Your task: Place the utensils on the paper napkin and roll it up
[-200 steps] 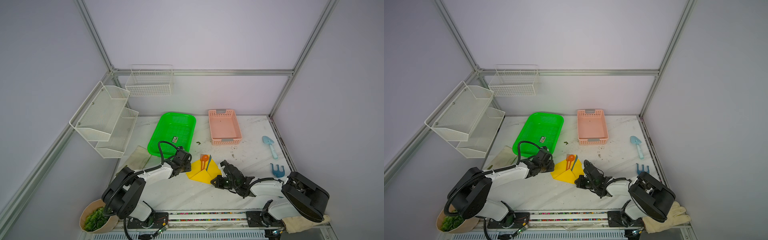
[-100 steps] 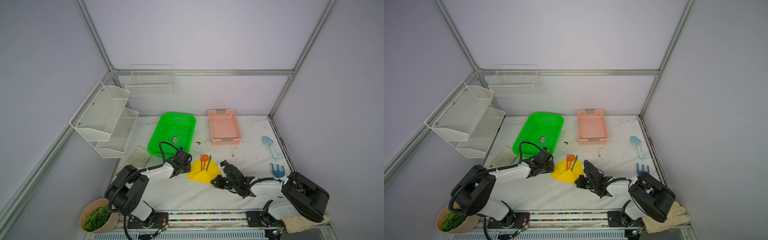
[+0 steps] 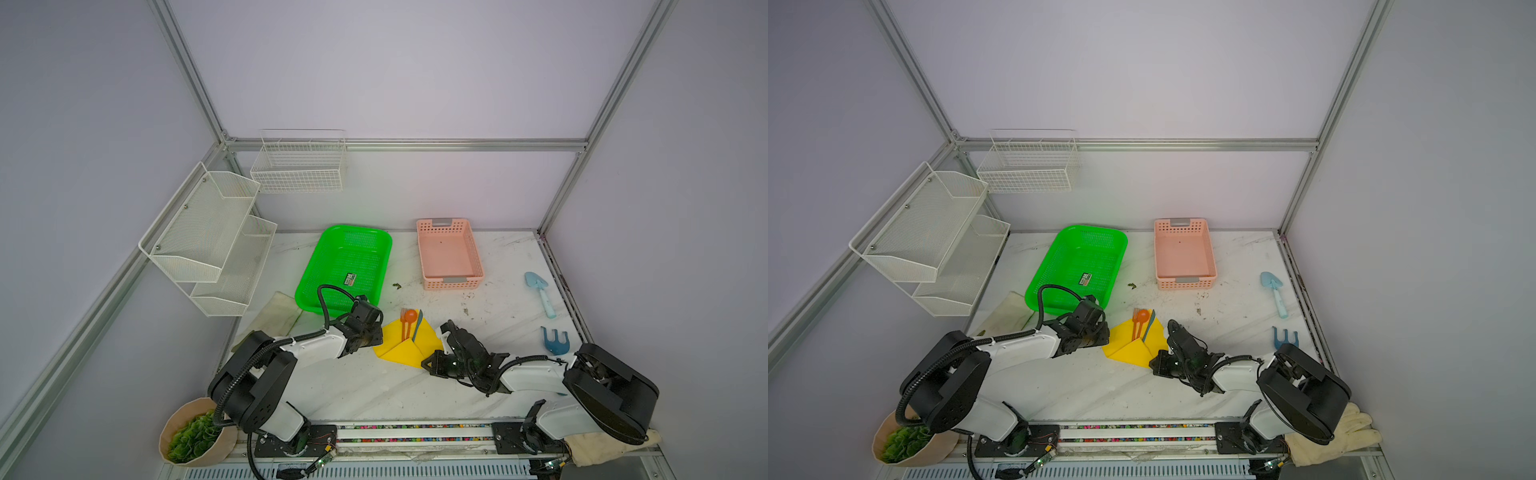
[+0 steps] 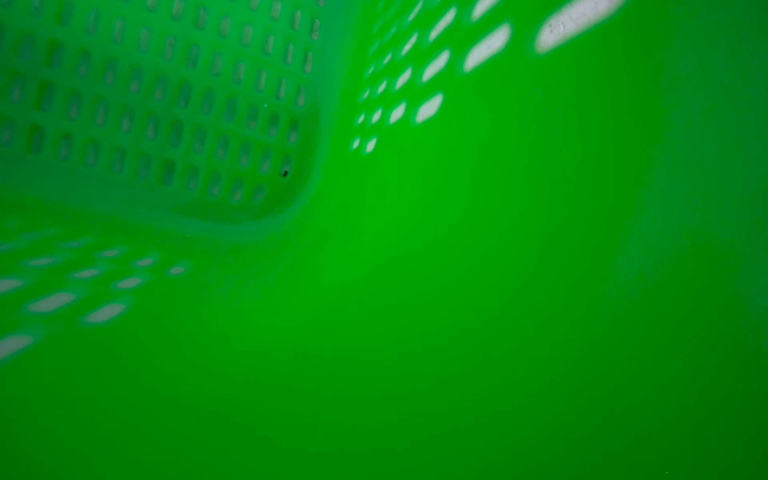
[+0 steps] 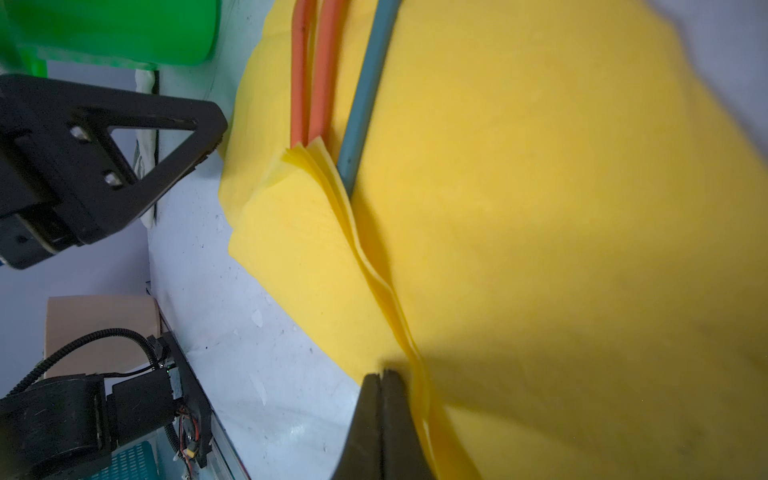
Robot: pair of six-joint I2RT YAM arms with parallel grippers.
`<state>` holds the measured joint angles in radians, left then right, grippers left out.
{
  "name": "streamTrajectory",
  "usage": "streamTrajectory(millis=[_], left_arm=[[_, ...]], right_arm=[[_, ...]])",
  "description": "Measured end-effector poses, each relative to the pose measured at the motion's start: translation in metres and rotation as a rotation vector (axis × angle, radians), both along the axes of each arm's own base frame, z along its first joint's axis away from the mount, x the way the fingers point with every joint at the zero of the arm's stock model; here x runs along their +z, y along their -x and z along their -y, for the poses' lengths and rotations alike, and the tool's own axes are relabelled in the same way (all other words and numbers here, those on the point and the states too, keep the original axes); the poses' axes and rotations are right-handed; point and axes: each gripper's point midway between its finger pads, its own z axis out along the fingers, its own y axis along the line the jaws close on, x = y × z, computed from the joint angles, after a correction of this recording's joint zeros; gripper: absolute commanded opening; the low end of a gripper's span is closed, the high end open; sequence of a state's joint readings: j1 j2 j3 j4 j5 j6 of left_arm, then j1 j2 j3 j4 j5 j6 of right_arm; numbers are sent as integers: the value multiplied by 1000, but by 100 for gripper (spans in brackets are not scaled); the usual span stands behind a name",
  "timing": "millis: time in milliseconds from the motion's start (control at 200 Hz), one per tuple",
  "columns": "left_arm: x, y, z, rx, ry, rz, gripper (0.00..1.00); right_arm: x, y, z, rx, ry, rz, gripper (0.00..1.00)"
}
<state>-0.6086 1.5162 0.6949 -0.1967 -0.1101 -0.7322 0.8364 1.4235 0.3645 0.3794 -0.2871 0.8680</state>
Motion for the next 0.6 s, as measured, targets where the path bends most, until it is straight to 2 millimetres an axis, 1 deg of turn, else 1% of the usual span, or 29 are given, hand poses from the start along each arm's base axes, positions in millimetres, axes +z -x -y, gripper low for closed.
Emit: streamTrajectory(millis=[220,395,600], left_arm=[[0,3,-2,8,1,-7,39],[-1,4,-2,9,0,-12,31],[-2,6,4,2,6,-12,20]], right_arm=[[0,0,0,0,0,1,0],[0,0,0,0,0,1,0],[0,0,0,0,1,1,0]])
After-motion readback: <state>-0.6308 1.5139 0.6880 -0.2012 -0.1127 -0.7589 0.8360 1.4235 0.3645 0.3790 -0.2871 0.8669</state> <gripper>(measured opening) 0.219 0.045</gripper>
